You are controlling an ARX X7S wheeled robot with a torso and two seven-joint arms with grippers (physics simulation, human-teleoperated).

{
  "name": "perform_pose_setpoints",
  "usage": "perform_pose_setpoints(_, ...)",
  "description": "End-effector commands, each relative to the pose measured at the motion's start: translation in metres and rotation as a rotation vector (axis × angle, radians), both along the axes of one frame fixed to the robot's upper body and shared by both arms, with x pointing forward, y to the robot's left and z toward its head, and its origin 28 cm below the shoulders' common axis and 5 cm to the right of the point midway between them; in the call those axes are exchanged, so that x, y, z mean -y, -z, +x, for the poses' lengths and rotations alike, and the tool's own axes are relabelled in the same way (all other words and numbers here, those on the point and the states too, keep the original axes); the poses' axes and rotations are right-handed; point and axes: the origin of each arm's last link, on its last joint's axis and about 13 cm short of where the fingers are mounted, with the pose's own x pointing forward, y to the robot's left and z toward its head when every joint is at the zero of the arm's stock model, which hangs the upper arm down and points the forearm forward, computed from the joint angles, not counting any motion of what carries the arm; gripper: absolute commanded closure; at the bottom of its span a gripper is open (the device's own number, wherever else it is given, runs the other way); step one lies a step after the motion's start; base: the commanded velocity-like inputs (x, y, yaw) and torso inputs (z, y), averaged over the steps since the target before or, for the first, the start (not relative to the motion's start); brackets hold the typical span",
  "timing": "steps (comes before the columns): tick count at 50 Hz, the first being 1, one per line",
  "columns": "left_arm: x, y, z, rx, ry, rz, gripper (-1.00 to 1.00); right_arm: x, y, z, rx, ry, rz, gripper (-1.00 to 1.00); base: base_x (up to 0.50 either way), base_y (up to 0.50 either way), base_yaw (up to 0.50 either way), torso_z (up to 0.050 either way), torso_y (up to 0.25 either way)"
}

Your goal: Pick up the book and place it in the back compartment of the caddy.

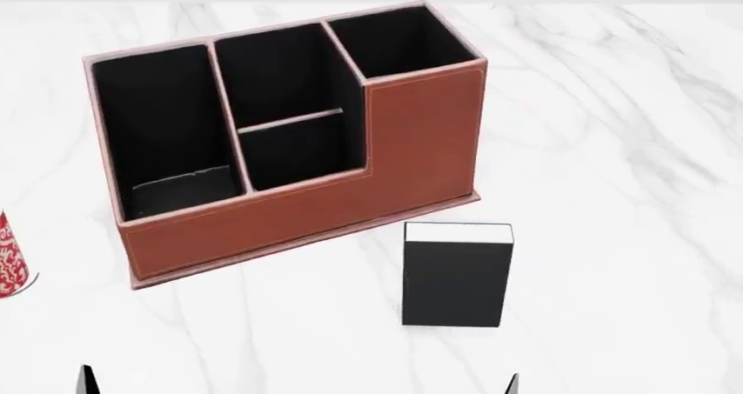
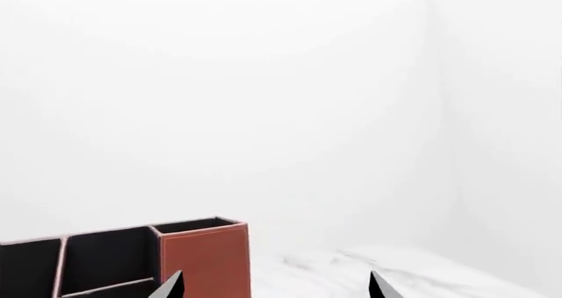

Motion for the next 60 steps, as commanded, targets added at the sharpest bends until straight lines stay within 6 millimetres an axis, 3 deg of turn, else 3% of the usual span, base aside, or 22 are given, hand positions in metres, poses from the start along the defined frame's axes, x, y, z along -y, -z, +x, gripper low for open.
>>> perform_pose_setpoints(1,-0.0003,-0.0008,-0.0003,0.000,0.000,-0.002,-1.00,-0.0006,-0.0016,-0.0038,0.034,-0.006,0.001,-1.00,0.00,0.00,0.00,0.000,0.000)
perform_pose_setpoints(15,-0.0004,0.0007,0.0006,-0.001,-0.001,0.000,-1.00,-0.0017,-0.0037,-0.0134,0.141,-0.002,-0.012,-1.00,0.01,0.00,0.00,0.000,0.000)
perform_pose_setpoints(60,0.0001,0.0018,0.0012,-0.003,0.003,0.002,-1.00,-0.0012,-0.0024,-0.0111,0.134,-0.002,-0.010,-1.00,0.05,0.00,0.00,0.000,0.000)
